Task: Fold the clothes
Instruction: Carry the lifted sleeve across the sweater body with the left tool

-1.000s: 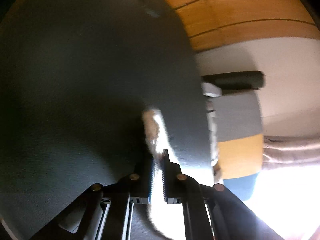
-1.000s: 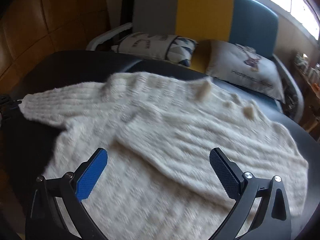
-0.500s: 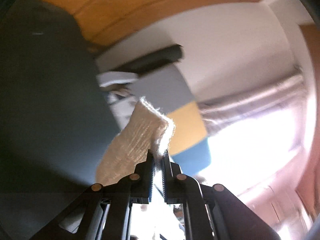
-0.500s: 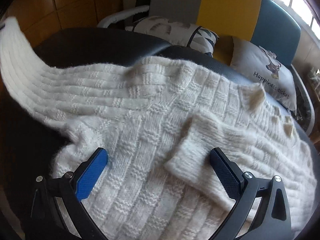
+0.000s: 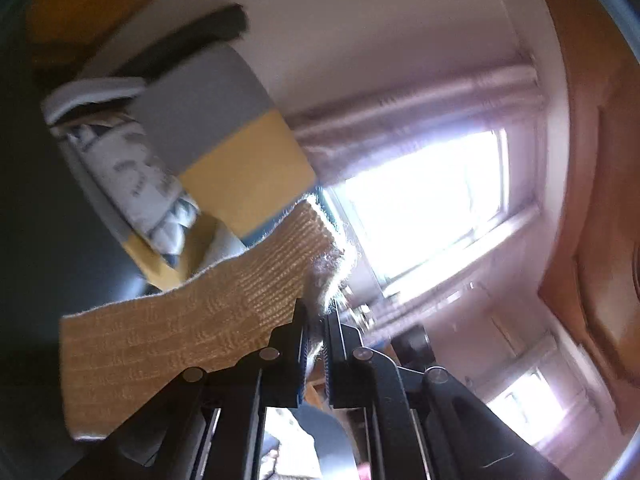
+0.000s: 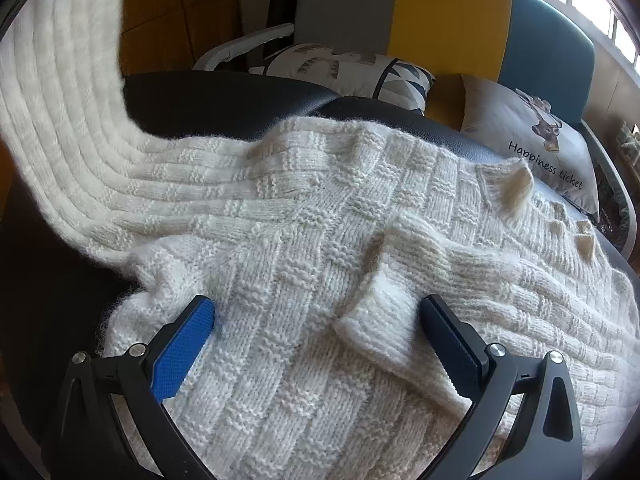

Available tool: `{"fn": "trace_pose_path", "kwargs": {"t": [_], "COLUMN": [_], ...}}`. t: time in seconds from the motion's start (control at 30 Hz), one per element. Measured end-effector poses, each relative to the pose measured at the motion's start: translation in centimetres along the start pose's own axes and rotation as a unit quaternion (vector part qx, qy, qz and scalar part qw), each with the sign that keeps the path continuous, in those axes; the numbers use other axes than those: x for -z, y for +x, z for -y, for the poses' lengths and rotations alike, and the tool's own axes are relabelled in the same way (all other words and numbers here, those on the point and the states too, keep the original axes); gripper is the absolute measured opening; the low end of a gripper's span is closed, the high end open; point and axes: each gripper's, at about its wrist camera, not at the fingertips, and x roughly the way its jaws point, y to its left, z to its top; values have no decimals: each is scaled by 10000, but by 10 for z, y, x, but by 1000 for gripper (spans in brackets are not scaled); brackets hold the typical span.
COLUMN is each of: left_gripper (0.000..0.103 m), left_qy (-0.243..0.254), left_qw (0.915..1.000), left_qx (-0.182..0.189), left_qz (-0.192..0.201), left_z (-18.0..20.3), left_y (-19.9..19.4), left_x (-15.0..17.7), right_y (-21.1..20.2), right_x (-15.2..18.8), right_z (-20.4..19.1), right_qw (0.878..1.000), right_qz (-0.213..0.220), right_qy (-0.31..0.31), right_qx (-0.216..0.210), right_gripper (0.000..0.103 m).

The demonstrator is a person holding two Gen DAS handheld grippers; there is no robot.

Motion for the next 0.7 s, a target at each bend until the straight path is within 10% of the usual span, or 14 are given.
{"fn": "trace_pose_path", "kwargs": {"t": [0.7], "left_gripper": [5], "left_qy": [357], "left_qw": [9809], "left_qx": [40], "left_qz": [-1910], "left_z": [39], "left_y": [143], "left_x": [151], "right_y": [-101], "right_x": [70], "right_z": [158], "right_qw": [9801], "right_qz": [107], "right_qy": [1783], "right_qx": [870], "right_gripper": [103]}}
